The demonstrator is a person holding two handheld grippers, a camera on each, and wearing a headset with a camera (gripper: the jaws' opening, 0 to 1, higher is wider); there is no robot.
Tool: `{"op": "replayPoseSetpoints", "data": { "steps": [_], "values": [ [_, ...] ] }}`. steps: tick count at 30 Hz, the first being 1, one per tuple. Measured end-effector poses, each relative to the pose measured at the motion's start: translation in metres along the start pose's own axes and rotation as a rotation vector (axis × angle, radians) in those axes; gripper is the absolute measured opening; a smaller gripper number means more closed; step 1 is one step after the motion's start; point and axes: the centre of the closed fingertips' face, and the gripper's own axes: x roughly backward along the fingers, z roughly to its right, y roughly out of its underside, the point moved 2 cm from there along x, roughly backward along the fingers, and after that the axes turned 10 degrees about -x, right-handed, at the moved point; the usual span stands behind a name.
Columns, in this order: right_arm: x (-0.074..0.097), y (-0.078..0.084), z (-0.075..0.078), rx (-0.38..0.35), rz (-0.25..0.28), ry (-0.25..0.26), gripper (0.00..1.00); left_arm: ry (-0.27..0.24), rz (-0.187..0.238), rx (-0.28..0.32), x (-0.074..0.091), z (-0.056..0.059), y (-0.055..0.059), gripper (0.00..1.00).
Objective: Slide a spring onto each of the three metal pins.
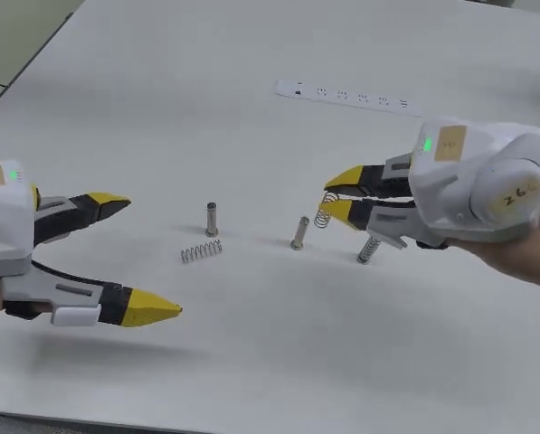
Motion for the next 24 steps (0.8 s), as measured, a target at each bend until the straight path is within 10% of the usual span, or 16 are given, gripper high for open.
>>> {"op": "replayPoseSetpoints", "data": {
  "steps": [24],
  "values": [
    [-0.029, 0.010, 0.007, -0.065, -0.038, -0.008, 0.07, -0.036, 0.008, 0.025, 0.009, -0.004, 0.003, 0.98]
  ]
}}
